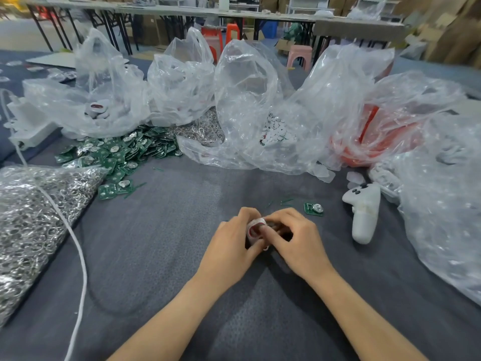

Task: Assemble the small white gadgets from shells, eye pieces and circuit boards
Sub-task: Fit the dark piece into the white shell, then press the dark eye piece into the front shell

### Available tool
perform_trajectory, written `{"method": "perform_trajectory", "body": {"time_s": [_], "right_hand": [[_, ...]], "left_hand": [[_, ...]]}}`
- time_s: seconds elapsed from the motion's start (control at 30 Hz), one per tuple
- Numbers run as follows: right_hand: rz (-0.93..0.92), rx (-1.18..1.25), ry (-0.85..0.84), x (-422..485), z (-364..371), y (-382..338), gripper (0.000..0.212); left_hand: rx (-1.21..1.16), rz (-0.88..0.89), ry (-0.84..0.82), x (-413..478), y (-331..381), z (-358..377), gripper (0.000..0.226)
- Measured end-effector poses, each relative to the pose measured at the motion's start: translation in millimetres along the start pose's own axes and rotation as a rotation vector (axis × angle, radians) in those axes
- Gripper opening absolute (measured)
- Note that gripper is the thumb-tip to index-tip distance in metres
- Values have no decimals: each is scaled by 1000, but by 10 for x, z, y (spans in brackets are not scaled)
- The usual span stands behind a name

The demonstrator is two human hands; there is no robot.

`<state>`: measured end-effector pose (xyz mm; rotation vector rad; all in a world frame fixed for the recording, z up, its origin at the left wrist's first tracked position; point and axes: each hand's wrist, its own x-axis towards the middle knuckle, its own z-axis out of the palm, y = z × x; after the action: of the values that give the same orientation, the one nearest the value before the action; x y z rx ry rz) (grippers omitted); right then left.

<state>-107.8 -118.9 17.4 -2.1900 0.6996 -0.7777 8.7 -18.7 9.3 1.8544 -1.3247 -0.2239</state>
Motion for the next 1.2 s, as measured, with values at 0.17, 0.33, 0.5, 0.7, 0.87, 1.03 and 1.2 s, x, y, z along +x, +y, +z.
{"method": "perform_trajectory", "body": {"time_s": [0.17, 0.33, 0.5, 0.7, 0.87, 1.03, 1.2], "right_hand": [[152, 124, -100, 40, -47, -5, 11], [202, 139, -115, 24, -55, -46, 13], [192, 174, -126, 32, -53, -37, 12], [226, 212, 131, -15, -62, -6, 24], [168, 115, 446, -141, -574, -87, 10], [71, -227, 1013, -192, -2013, -80, 14], [1007, -596, 354, -291, -3059, 429, 27]], "left_hand": [[-167, 3, -11, -28, 8, -50, 31], [-274, -69, -3, 0, -5, -80, 11], [-368, -125, -14, 4, -30, -85, 9], [-590, -103, -25, 155, 54, 26, 10], [-933, -238, -313, 393, 384, 409, 12], [-1166, -289, -405, 454, 389, 539, 18], [-1200, -303, -371, 471, 381, 513, 18]]}}
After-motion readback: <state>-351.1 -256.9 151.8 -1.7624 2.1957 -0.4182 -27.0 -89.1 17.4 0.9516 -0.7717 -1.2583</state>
